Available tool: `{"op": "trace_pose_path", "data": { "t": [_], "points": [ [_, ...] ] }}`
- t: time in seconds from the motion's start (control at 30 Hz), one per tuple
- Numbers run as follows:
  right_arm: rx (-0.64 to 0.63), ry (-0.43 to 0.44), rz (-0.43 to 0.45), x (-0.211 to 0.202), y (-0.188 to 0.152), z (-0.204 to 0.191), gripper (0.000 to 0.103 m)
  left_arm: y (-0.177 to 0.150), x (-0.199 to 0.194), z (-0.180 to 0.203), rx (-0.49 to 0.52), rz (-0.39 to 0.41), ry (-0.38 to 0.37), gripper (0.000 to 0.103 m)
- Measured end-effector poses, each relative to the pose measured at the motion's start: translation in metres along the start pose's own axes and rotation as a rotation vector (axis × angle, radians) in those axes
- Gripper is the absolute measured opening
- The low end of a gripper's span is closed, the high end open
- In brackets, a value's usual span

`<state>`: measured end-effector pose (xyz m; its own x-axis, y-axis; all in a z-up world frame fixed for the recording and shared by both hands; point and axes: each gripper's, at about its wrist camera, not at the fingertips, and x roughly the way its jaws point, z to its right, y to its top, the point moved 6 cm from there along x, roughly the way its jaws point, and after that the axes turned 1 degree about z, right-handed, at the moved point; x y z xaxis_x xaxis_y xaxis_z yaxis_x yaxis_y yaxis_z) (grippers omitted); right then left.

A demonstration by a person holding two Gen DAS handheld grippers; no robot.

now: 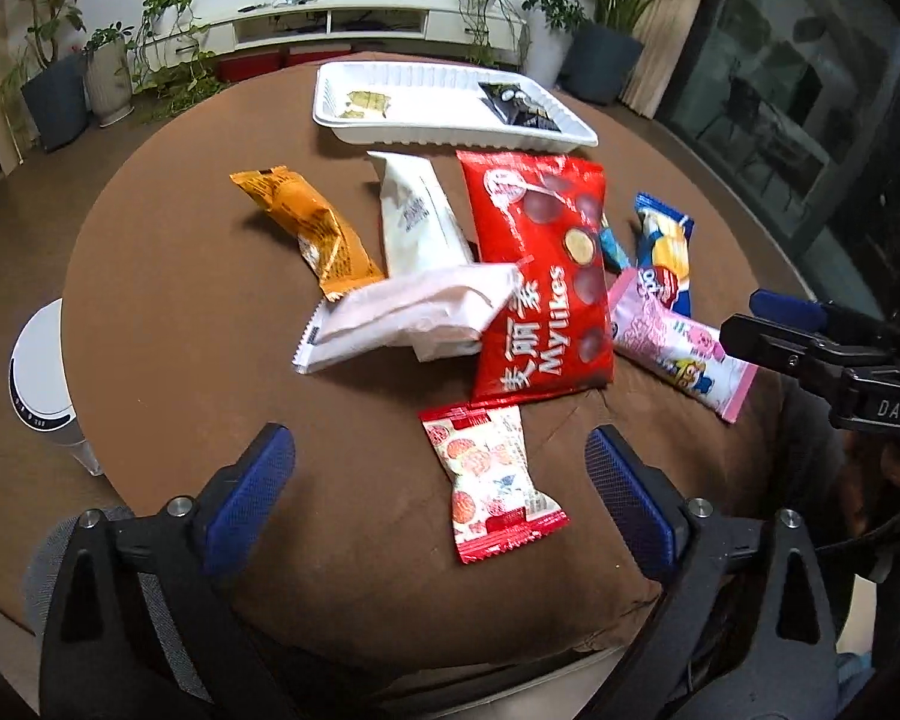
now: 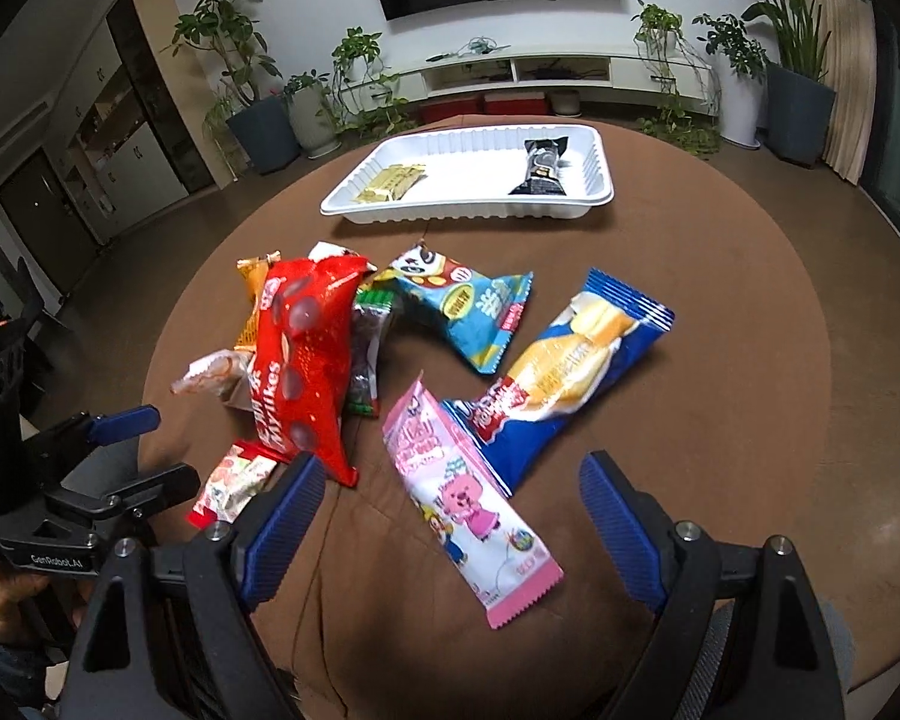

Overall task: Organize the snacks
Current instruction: 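Grasp the red-white packet with the left tool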

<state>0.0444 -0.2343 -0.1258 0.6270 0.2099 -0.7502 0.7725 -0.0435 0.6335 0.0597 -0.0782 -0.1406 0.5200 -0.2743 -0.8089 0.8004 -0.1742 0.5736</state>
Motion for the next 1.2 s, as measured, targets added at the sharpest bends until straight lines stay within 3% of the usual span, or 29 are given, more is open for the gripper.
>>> {"op": "trace_pose_path", "data": {
  "t": [0.23, 0.4, 0.5, 0.57, 0.67, 1.0, 1.2],
  "points": [
    [-0.023, -0.029, -0.019, 0.005, -0.011, -0.002, 0.089, -0.001, 0.014, 0.001, 0.012, -0.048, 0.090, 0.097],
    [-0.025, -0.029, -0.022, 0.006, -0.014, -0.002, 0.089, -0.002, 0.023, 0.004, 0.037, -0.077, 0.115, 0.075],
    [-0.025, -0.026, -0.026, 0.006, -0.015, -0.002, 0.089, -0.004, 0.028, 0.007, 0.059, -0.099, 0.122, 0.074],
    [-0.023, -0.026, -0.032, 0.008, -0.015, -0.002, 0.089, -0.005, 0.030, 0.008, 0.065, -0.107, 0.117, 0.074],
    [-0.021, -0.021, -0.046, 0.010, -0.016, -0.001, 0.089, -0.006, 0.033, 0.009, 0.070, -0.120, 0.095, 0.060],
    [-0.026, 0.012, -0.079, 0.016, -0.019, -0.001, 0.089, -0.004, 0.033, 0.011, 0.100, -0.121, 0.059, 0.034],
    [-0.065, 0.021, -0.097, 0.020, -0.018, -0.002, 0.089, -0.004, 0.031, 0.005, 0.091, -0.125, 0.005, 0.033]
  ]
}}
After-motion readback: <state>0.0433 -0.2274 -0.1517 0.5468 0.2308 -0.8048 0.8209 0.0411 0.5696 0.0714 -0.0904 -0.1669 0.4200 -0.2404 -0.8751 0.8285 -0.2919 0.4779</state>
